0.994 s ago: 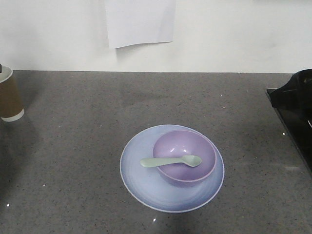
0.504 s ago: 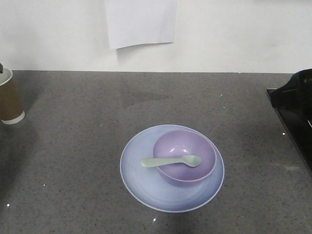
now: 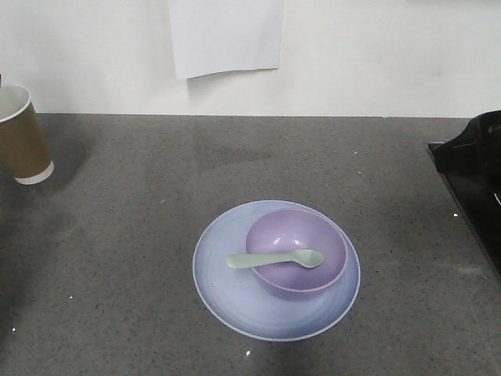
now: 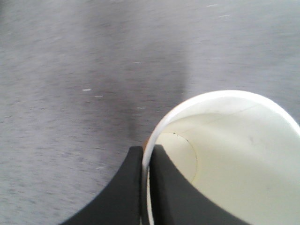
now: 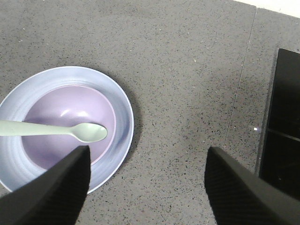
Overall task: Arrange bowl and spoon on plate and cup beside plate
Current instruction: 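Pinch the cup rim with the left gripper and carry it beside the plate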
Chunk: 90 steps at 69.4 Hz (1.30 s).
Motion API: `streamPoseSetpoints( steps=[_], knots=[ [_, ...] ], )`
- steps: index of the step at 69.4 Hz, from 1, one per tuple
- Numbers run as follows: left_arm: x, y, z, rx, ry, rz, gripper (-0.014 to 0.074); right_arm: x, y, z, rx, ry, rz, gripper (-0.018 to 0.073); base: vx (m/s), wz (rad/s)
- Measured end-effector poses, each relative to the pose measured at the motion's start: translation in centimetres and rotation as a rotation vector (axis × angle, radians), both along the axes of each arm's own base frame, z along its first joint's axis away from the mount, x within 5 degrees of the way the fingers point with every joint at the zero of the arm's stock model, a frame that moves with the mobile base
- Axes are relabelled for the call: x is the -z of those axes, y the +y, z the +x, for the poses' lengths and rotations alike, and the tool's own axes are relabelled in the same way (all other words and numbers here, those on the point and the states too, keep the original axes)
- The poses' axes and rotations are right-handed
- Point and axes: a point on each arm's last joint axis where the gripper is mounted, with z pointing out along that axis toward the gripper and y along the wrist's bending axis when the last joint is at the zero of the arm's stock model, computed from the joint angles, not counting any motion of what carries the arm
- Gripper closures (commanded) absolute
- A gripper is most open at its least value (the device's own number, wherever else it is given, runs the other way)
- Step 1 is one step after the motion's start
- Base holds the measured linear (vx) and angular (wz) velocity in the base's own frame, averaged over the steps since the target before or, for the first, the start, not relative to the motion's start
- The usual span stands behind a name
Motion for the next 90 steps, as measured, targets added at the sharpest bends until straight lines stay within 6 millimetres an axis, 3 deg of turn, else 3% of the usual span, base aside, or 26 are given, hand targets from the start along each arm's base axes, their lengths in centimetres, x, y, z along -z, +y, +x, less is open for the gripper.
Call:
streamPoseSetpoints(
  steps=[9, 20, 31, 50, 66, 90],
  knots=[
    [-1.9, -2.5, -1.4, 0.103, -0.013, -0.043, 0.0604, 0.0, 0.0, 0.0, 0.0, -0.001, 0.0, 0.0052, 0.0, 0.0],
    [-2.4, -7.1, -3.1, 0.244, -0.016, -0.076, 0.0604, 0.0, 0.0, 0.0, 0.0, -0.001, 0.0, 0.0052, 0.0, 0.0],
    [-1.5, -11.1, -5.2, 0.342, -0.006, -0.086, 0.0604, 0.0, 0.0, 0.0, 0.001, -0.001, 0.001, 0.0052, 0.0, 0.0],
    [1.5, -15.6, -7.8, 0.454, 0.054, -0.095, 0.0604, 0.0, 0.0, 0.0, 0.002, -0.001, 0.002, 0.0052, 0.0, 0.0],
    [4.1, -18.0, -8.7, 0.503, 0.085, -0.094, 0.0604, 0.0, 0.0, 0.0, 0.003, 0.0, 0.003, 0.0052, 0.0, 0.0],
    [4.6, -18.2, -8.7, 0.498, 0.08, -0.087, 0.0604, 0.0, 0.0, 0.0, 0.003, 0.001, 0.003, 0.0052, 0.0, 0.0]
  ],
)
